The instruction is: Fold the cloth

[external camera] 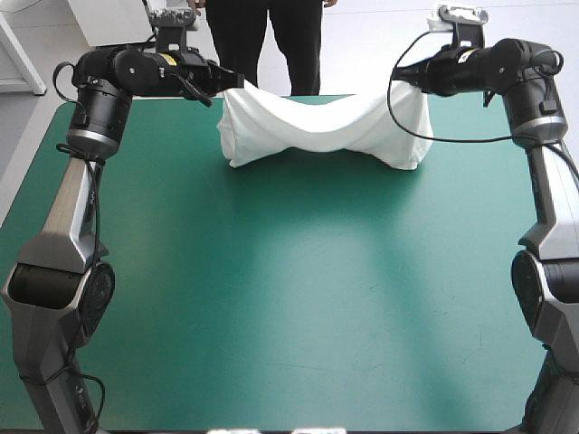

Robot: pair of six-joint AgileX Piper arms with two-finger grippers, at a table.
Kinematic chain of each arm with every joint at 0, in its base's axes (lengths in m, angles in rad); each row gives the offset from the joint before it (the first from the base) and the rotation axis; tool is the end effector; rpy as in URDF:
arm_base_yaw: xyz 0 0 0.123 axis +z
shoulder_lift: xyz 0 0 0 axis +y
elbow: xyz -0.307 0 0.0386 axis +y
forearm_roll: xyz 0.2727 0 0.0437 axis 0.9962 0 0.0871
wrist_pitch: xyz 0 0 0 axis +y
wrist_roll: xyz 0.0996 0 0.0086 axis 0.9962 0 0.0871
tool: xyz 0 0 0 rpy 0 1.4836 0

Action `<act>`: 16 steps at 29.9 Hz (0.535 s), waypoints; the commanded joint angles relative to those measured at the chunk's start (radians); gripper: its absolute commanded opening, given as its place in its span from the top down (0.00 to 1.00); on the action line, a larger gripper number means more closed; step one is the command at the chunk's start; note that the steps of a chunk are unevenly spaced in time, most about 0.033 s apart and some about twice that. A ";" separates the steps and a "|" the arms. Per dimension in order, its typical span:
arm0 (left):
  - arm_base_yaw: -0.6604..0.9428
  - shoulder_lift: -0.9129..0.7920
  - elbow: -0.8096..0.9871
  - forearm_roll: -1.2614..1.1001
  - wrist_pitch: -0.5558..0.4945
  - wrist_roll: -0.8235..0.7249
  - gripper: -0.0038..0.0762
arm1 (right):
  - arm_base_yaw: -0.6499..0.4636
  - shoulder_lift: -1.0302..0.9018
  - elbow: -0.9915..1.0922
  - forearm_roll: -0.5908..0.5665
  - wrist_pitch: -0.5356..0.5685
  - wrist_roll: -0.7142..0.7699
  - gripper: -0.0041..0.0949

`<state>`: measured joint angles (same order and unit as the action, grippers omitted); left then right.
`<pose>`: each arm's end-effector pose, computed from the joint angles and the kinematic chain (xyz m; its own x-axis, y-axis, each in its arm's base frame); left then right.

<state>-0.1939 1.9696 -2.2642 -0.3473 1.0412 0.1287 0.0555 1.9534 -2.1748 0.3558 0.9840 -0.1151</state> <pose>0.4654 -0.1213 0.4554 -0.6008 0.0672 -0.7966 0.3859 0.8970 -0.2154 0.4809 0.0558 0.4383 -0.6231 0.0495 -0.7806 -0.2307 0.9420 0.2438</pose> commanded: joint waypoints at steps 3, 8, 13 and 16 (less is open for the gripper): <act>0.000 -0.116 0.136 -0.079 0.032 0.019 0.96 | -0.010 -0.170 0.234 0.016 -0.032 -0.036 0.97; -0.002 -0.192 0.310 -0.075 0.109 0.024 0.96 | -0.010 -0.283 0.487 0.016 -0.039 -0.046 0.97; -0.002 -0.297 0.522 -0.070 0.125 0.031 0.96 | 0.003 -0.377 0.689 -0.006 -0.048 -0.050 0.97; -0.002 -0.357 0.650 -0.042 0.134 0.033 0.96 | 0.032 -0.411 0.787 -0.033 -0.048 -0.050 0.97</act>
<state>-0.1939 1.7177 -1.6899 -0.3826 1.1860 0.1587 0.0655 1.6189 -1.4353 0.3328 0.9724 -0.1538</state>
